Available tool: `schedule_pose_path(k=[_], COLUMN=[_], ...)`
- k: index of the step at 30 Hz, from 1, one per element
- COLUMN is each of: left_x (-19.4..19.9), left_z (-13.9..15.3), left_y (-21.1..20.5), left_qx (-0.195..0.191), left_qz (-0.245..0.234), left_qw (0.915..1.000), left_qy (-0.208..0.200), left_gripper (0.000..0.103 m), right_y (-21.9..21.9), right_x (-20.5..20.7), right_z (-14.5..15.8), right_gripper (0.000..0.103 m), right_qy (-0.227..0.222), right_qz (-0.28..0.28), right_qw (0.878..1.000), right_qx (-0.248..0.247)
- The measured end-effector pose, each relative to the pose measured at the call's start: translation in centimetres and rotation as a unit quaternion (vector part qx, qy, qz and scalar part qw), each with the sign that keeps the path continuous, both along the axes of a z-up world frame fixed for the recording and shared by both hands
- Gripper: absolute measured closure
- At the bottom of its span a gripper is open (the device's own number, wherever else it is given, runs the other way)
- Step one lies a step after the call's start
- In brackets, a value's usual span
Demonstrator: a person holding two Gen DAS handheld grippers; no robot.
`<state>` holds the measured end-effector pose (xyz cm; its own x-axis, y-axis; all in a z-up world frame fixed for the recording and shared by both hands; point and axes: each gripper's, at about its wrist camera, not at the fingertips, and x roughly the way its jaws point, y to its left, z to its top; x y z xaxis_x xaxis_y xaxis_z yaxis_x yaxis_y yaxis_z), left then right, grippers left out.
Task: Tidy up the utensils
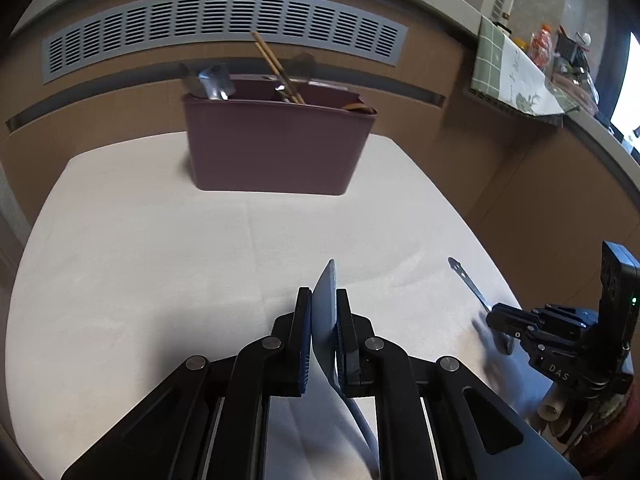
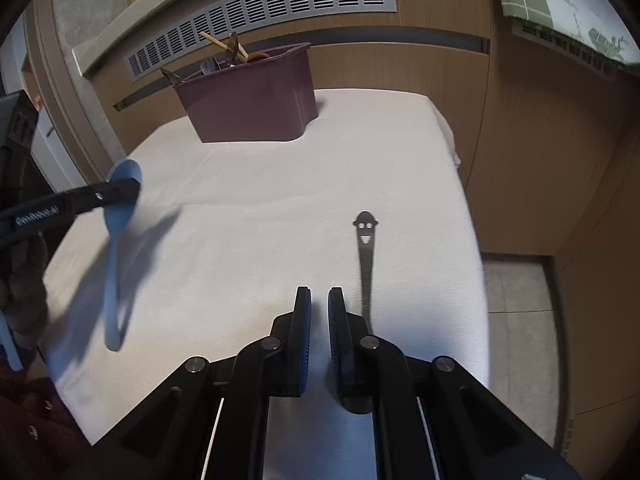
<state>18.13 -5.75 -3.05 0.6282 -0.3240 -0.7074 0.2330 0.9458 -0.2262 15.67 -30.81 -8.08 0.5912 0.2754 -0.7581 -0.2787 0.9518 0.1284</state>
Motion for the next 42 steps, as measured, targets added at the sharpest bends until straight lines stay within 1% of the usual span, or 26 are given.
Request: schedule_pose_path(k=[3,5,7,9,11,12,14,15,16,17,20,21,24,26,28,30,32,37,42], left_x=[-0.4,-1.1,-1.7,-2.0,-2.0,-2.0,-1.8,-1.8,-1.9,-1.9,-2.1,-2.2,-2.4,-2.5,-2.5,-2.3,-2.2,-2.4,-2.5], left_z=[0.3,1.0,2.0,2.9,3.2,3.3,3.0,2.9,2.7,2.6,2.4,2.4,2.6,2.6,2.6,2.5,2.7,3.3,3.9], left_y=[0.5,1.2,1.7,2.2,2.5,2.7,2.8,2.8,2.8,2.7,2.4,2.4,2.5,2.7,2.9,3.1,3.3,3.8,4.4], left_qx=[-0.006,-0.003,-0.01,-0.014,-0.017,-0.02,-0.023,-0.024,-0.023,-0.022,-0.017,-0.016,-0.017,-0.02,-0.032,-0.045,-0.055,-0.085,-0.123], left_qz=[0.005,0.006,0.011,0.016,0.018,0.02,0.022,0.024,0.024,0.023,0.019,0.018,0.018,0.017,0.012,0.012,0.012,0.009,0.011], left_qw=[0.9999,0.9999,0.9995,0.9991,0.9988,0.9988,0.9989,0.9989,0.999,0.9991,0.9993,0.9993,0.9992,0.9991,0.9991,0.9988,0.9983,0.9963,0.992], left_qy=[-0.006,-0.013,-0.026,-0.037,-0.041,-0.04,-0.035,-0.033,-0.031,-0.03,-0.027,-0.028,-0.032,-0.032,-0.026,-0.017,-0.013,-0.002,0.023], left_gripper=[0.092,0.092,0.092,0.092,0.092,0.092,0.092,0.092,0.092,0.092,0.092,0.092,0.092,0.092,0.092,0.092,0.092,0.092,0.092], right_y=[-0.6,-1.2,-1.8,-2.2,-2.6,-2.9,-3.5,-3.6,-3.5,-3.0,-1.3,-0.9,-0.1,0.7,1.5,1.7,1.6,1.0,1.8], right_x=[-0.5,-1.0,-1.7,-2.5,-2.8,-2.7,-1.9,-1.4,-1.1,-0.7,0.8,1.6,3.9,4.3,3.9,3.4,2.8,1.4,1.0], right_z=[0.4,0.7,0.9,0.7,0.4,0.3,0.0,-0.3,-0.4,-0.5,-0.3,-0.3,-0.8,-0.9,-0.9,-0.7,0.0,3.4,5.8], right_gripper=[0.092,0.091,0.088,0.084,0.084,0.084,0.083,0.081,0.08,0.08,0.08,0.08,0.08,0.081,0.094,0.096,0.096,0.096,0.096], right_qy=[-0.007,-0.013,-0.016,-0.017,-0.016,-0.01,0.014,0.027,0.033,0.033,0.007,0.005,0.027,0.018,0.006,0.005,-0.001,-0.044,-0.078], right_qz=[-0.004,-0.005,0.0,0.008,0.008,0.005,-0.001,-0.004,-0.001,0.002,0.009,0.008,0.008,0.011,0.022,0.029,0.029,0.016,0.012], right_qw=[1.0,0.999,0.999,0.997,0.996,0.997,0.999,1.0,0.999,0.999,0.999,0.999,0.998,0.997,0.994,0.995,0.997,0.999,0.997], right_qx=[-0.021,-0.036,-0.051,-0.072,-0.086,-0.076,-0.031,-0.005,0.01,0.01,-0.04,-0.049,-0.055,-0.078,-0.103,-0.096,-0.074,-0.023,0.0])
